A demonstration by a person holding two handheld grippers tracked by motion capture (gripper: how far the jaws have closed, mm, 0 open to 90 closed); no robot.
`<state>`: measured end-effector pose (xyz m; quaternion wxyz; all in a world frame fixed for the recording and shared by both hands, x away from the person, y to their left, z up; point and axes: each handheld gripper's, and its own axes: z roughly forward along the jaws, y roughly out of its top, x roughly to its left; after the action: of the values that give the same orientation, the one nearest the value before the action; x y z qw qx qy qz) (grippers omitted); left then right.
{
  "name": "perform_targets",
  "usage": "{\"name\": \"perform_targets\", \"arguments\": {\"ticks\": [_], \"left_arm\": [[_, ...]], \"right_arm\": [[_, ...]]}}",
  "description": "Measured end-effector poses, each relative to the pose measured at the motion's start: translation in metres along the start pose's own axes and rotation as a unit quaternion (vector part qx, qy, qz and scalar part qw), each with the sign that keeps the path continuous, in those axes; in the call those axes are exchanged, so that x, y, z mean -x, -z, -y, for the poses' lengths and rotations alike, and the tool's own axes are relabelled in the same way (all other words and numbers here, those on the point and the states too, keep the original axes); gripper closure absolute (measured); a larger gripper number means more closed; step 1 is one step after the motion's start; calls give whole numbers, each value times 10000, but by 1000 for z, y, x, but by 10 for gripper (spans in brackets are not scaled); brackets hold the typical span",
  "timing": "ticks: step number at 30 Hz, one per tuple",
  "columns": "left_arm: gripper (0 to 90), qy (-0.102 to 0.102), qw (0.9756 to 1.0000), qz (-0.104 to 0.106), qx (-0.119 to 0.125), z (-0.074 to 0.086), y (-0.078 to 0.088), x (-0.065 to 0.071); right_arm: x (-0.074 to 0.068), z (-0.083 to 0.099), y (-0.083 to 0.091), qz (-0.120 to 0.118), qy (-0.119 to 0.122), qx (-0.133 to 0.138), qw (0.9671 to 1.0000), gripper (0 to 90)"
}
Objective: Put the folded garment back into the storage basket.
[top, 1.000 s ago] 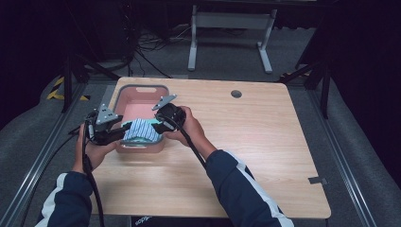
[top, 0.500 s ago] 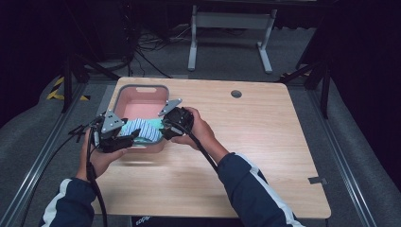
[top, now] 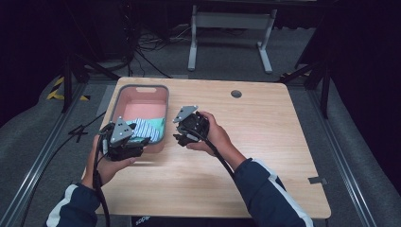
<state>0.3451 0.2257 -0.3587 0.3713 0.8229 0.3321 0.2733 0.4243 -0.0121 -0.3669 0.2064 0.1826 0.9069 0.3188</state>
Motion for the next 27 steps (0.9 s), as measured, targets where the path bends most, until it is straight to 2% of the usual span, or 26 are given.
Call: {"name": "perform_targets", "arguments": {"ticks": [1,4,6,9,11,17,27], "left_arm": [[325,8,10000,28,17,-1,0,2],[282,-13,9998,154,109,-2,-1,8],[278,-29,9998,166,132,-3,-1,10],[253,-86,9994,304,120,-4,-3,15],[247,-95,9994,307,125,-5,-4,18],[220,-343,9983,480,10,-7,-13,32],[219,-782,9937,788,-180,-5,-35,59]], "right_arm": [[0,2,2,-44,-41,4,10000,329],[2,11,9,27,-46,-35,10000,315],[3,13,11,34,-60,-23,10000,314],[5,22,20,69,-70,-72,9999,309],[5,24,22,54,-68,-54,9999,309],[4,38,34,144,-37,-92,9998,305],[1,65,46,289,-16,-169,9994,293]]}}
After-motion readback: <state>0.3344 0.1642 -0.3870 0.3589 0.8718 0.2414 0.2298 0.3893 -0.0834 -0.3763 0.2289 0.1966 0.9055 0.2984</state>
